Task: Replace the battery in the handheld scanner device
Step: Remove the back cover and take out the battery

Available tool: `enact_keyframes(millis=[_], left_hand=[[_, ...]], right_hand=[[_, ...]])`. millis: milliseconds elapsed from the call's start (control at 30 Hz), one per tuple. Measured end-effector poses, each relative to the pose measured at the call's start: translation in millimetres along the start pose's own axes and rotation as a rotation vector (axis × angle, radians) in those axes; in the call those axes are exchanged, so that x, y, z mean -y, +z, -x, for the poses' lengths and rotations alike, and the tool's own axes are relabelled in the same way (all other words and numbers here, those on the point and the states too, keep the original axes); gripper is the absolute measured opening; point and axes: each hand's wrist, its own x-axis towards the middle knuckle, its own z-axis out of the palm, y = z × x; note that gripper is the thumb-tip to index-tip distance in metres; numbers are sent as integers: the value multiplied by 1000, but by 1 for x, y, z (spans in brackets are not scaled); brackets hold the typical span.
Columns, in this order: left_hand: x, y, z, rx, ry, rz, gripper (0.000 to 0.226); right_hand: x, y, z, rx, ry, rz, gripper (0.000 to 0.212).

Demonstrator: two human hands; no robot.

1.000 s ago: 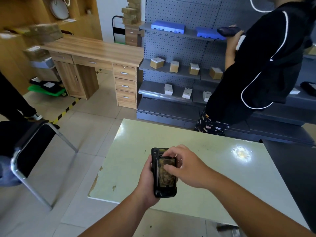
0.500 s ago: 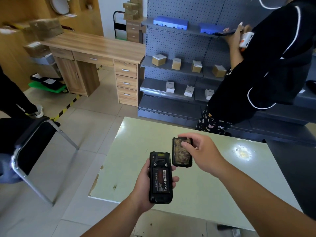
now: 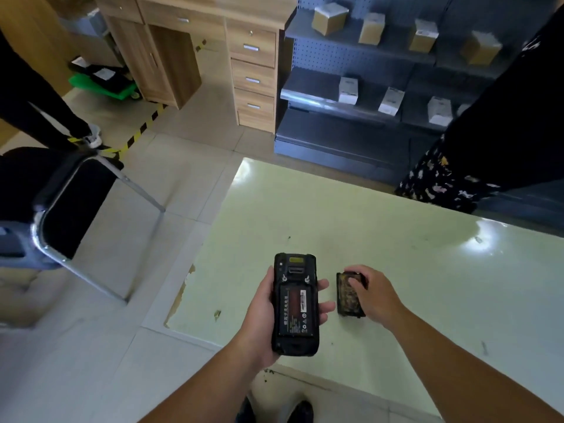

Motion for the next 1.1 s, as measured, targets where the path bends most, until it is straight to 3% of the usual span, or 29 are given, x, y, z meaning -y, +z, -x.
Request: enact_keyframes(millis=[167, 300, 367, 433, 500, 567, 633, 900, 1033, 1100], left_hand=[[-2, 0, -12, 3, -12, 15, 70], [-4, 2, -16, 3, -23, -13, 69], [-5, 5, -14, -5, -25, -37, 69], [-8, 9, -12, -22, -25, -68, 69], [-11, 13, -8, -42, -25, -97, 70], [-14, 19, -2, -38, -38, -145, 70], [-18, 25, 5, -31, -55, -200, 69], [-20, 43, 23, 8, -88, -225, 67], [-17, 44, 25, 14, -80, -207, 68], [-15, 42, 25, 0, -82, -214, 68]], right_hand=[[-16, 17, -9, -30, 10, 84, 25], [-18, 17, -2, -92, 13, 291, 29], [-1, 9, 8, -161, -22, 220, 31], [31, -6, 27, -274, -202, 54, 28], [72, -24, 56, -274, -501, 22, 28], [103, -37, 85, -107, -774, 215, 41], [110, -42, 99, 19, -889, 440, 56], [128, -67, 118, 85, -864, 578, 52], [130, -71, 121, 57, -884, 594, 50], [131, -69, 123, 18, -947, 723, 51]])
